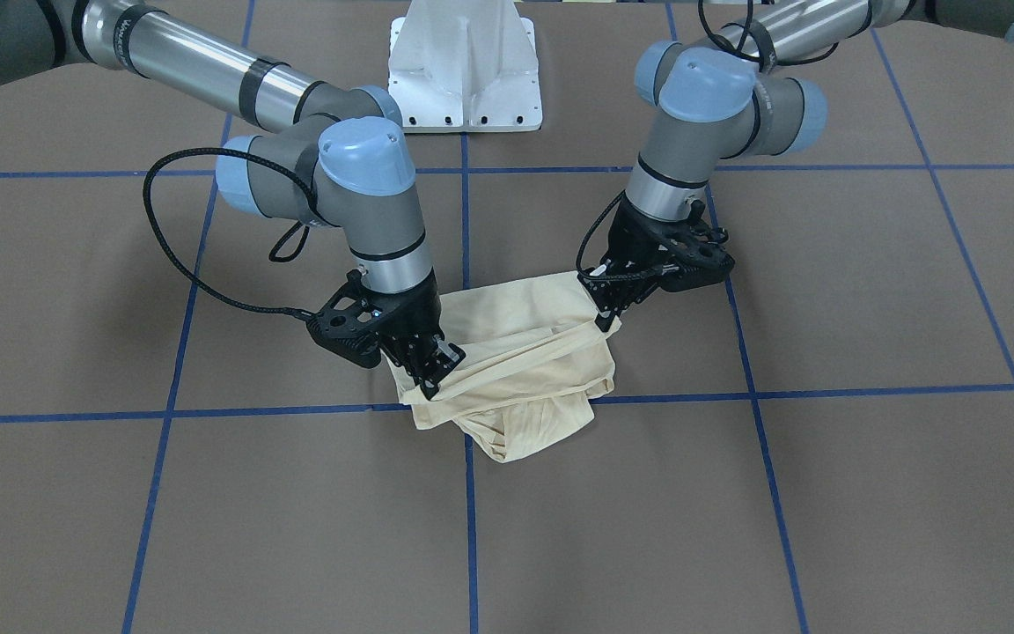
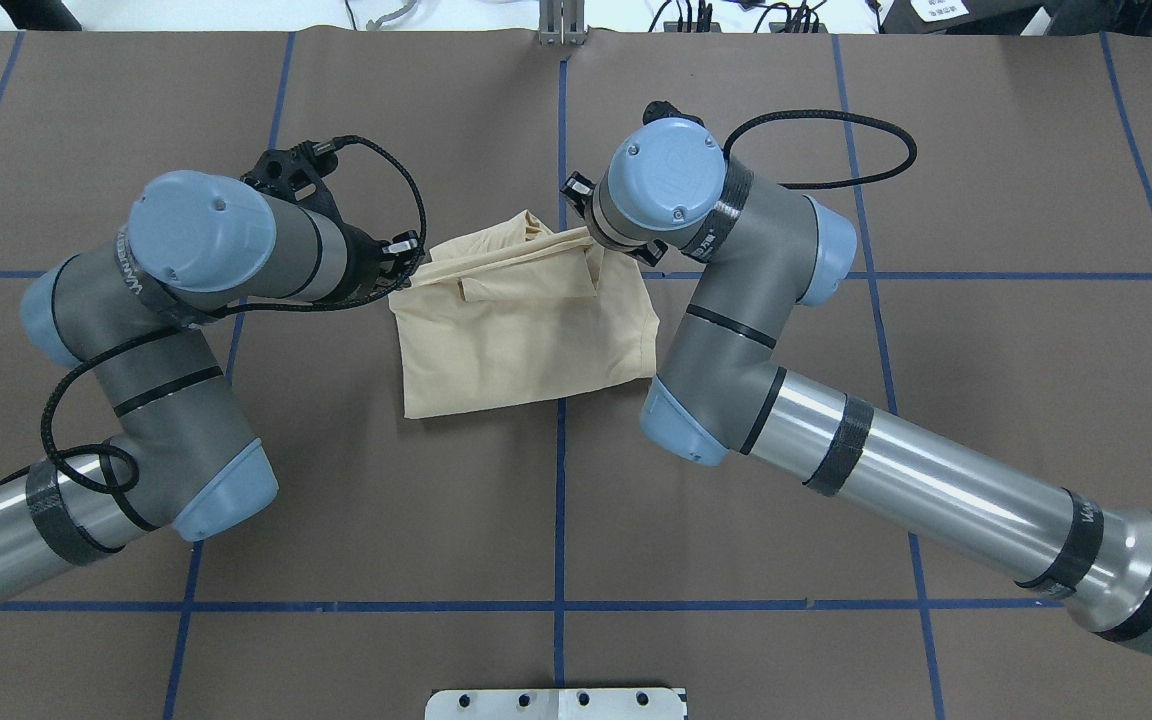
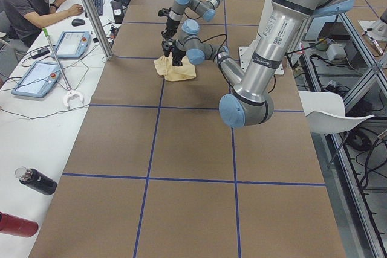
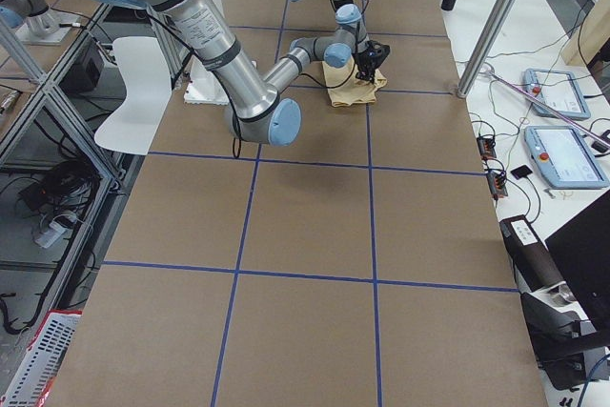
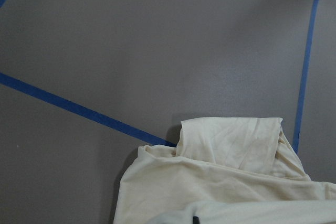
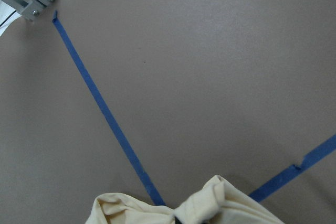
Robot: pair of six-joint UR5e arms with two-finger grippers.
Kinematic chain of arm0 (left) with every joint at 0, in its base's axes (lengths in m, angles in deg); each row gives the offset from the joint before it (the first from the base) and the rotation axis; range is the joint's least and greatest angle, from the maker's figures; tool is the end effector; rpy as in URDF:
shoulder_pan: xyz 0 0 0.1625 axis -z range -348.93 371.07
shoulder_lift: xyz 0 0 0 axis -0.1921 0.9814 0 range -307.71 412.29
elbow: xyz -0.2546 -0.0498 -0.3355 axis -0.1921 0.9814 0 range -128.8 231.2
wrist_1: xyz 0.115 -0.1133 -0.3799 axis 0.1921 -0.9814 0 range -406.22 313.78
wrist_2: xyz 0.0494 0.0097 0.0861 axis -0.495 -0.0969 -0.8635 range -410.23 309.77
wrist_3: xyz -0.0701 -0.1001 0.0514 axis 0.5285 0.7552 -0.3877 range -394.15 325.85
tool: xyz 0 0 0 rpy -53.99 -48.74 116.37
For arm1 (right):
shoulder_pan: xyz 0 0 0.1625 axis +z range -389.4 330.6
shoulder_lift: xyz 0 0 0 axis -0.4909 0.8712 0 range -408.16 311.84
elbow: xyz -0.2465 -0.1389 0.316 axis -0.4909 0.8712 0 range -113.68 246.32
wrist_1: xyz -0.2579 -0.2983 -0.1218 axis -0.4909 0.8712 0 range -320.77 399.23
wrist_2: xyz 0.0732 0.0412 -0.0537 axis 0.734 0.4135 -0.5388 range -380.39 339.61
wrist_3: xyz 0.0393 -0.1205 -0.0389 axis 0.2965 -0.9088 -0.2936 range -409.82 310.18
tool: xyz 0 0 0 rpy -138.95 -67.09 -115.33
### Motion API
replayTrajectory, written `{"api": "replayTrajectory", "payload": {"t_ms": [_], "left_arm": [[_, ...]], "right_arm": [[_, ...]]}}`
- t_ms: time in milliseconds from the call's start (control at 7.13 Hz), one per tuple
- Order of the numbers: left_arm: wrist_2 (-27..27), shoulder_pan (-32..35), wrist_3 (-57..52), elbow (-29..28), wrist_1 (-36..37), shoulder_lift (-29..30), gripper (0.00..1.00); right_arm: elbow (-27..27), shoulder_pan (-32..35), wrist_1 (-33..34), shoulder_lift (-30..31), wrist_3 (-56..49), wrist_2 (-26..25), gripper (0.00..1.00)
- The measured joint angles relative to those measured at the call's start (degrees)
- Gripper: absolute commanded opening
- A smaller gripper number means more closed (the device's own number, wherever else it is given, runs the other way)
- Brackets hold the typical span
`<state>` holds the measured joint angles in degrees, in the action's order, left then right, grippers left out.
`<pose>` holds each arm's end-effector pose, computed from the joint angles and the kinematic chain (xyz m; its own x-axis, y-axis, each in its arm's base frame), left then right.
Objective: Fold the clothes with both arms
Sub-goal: 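Lower the folded edge onto the shirt's far side with both grippers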
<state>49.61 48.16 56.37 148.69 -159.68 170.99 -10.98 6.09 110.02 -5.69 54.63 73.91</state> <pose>0.4774 -0.4994 0.2837 0.3988 -0.3126 -0.8621 0.4801 0.8721 -0.0942 -0.5789 -0.5643 0.2227 0.3308 0.5415 0.7729 -0.6319 0.7354 -0.2448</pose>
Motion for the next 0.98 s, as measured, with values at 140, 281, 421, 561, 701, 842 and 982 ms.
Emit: {"api": "replayTrajectory", "payload": {"t_ms": [140,281,421,561,701,842,982], "left_arm": [[0.0,0.1,0.0,-0.4,-0.4,0.2,0.00],[0.0,0.4,0.0,-0.5,-0.6,0.5,0.00],[-0.1,0.7,0.0,-1.1,-0.6,0.8,0.00],[-0.1,0.9,0.1,-3.1,-1.4,1.6,0.00],[-0.2,1.0,0.2,-6.2,-3.5,2.5,0.00],[-0.3,1.0,0.4,-9.1,-6.1,3.0,0.00],[-0.4,1.1,0.4,-11.2,-7.9,3.1,0.00]], "right_arm": [[2.2,0.0,0.0,-1.7,0.0,0.0,0.00],[3.6,0.1,0.0,-2.8,-0.1,0.0,0.00],[4.4,0.1,0.0,-3.2,-0.2,-0.1,0.00],[5.1,0.2,-0.1,-3.4,-0.4,-0.2,0.00],[6.1,0.2,-0.8,-3.4,-0.5,-0.3,0.00],[7.6,0.1,-2.3,-3.5,-0.6,-0.4,0.00],[8.8,0.1,-3.6,-3.5,-0.6,-0.4,0.00]]}}
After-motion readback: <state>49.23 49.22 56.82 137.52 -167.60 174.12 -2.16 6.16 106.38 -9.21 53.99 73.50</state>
